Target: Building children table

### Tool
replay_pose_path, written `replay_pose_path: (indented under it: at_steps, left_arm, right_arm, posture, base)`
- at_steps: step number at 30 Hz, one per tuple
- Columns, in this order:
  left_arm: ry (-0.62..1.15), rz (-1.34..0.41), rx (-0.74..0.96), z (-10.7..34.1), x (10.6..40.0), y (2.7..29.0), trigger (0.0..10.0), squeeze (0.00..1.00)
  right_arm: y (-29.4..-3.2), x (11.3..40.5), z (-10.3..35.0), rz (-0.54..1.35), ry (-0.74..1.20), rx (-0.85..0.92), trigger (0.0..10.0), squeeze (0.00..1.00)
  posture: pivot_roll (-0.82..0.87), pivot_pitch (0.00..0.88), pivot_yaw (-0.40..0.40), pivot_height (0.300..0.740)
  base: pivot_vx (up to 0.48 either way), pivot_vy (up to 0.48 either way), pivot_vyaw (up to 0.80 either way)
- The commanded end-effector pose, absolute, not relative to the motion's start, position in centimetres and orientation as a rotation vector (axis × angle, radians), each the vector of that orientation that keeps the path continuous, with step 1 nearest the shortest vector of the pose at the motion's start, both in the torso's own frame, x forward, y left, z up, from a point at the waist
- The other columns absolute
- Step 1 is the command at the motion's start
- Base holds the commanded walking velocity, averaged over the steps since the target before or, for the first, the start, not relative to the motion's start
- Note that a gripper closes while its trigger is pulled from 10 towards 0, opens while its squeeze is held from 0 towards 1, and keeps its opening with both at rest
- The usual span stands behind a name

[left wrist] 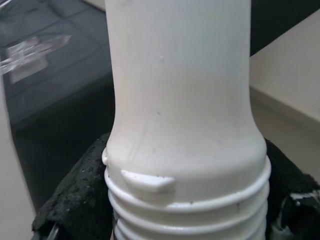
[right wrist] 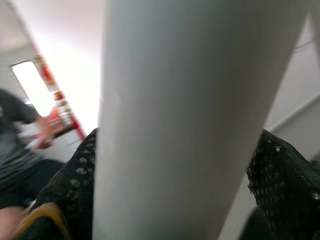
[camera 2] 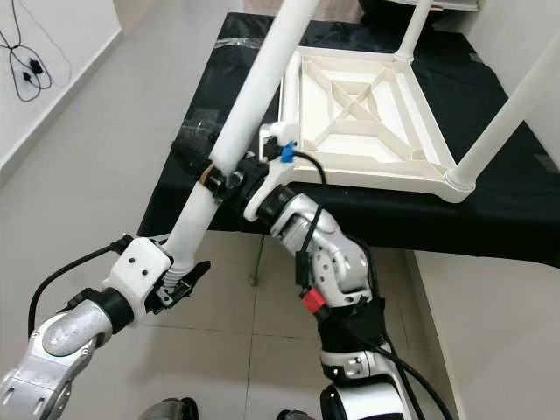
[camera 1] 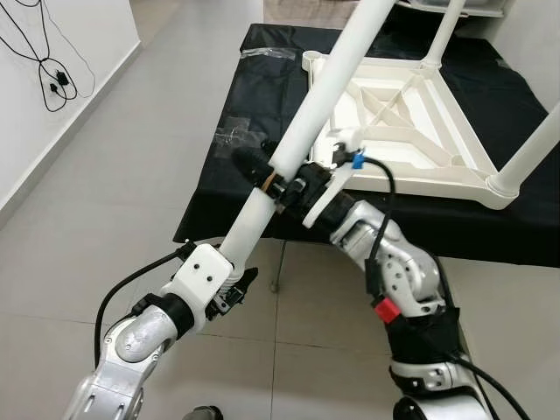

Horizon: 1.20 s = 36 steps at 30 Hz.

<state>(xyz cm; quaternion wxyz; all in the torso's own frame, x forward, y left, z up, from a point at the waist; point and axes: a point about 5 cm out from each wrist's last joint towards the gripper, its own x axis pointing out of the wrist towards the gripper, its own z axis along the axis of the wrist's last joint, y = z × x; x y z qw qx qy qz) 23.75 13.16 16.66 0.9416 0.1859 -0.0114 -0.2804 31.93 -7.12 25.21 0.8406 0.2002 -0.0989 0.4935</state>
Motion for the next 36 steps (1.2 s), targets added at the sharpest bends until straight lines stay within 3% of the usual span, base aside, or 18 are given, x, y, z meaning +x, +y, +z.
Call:
replay_pose_path:
  at_steps: [1, 5, 6, 8, 14, 21, 36]
  left_arm:
    - [-0.010, -0.622, 0.367, 16.7, 23.1, 13.2, 10.0, 0.00]
    - [-0.003, -0.638, 0.365, 16.7, 22.9, 13.2, 10.0, 0.00]
    - [0.025, -0.672, 0.299, 16.5, 22.2, 13.0, 10.0, 0.00]
    - [0.047, -0.694, 0.228, 16.4, 21.8, 12.6, 10.0, 0.00]
    - [0.095, -0.724, 0.114, 15.9, 20.8, 11.8, 10.0, 0.00]
    - [0.201, -0.894, -0.017, 15.1, 18.1, 10.7, 10.0, 0.00]
    - [0.300, -1.032, -0.034, 15.1, 16.6, 11.5, 10.0, 0.00]
  right_arm:
    - [-6.8, 31.2, 24.7, 1.183, -0.163, 0.449, 10.0, 0.00]
    - [-6.9, 30.5, 24.5, 1.276, -0.140, 0.468, 10.0, 0.00]
    - [-6.9, 29.3, 24.2, 1.431, -0.093, 0.510, 10.0, 0.00]
    - [-6.9, 28.9, 24.0, 1.491, -0.074, 0.516, 10.0, 0.00]
    - [-6.9, 28.9, 23.8, 1.517, -0.073, 0.489, 10.0, 0.00]
    - [-7.0, 29.6, 23.6, 1.554, -0.054, 0.460, 10.0, 0.00]
    - [-7.0, 29.2, 22.6, 1.656, 0.051, 0.426, 10.0, 0.00]
  posture:
    - [0.14, 0.115, -0.029, 0.740]
    - [0.14, 0.114, -0.027, 0.740]
    - [0.14, 0.114, -0.023, 0.740]
    - [0.14, 0.112, -0.025, 0.740]
    - [0.14, 0.112, -0.024, 0.740]
    - [0.14, 0.130, -0.024, 0.740]
    - [0.14, 0.148, -0.026, 0.740]
  base:
    - [0.000, 0.000, 0.00]
    - [0.000, 0.000, 0.00]
    - [0.000, 0.000, 0.00]
    - [0.000, 0.000, 0.00]
    - [0.000, 0.000, 0.00]
    - [0.000, 0.000, 0.00]
    - [0.000, 0.000, 0.00]
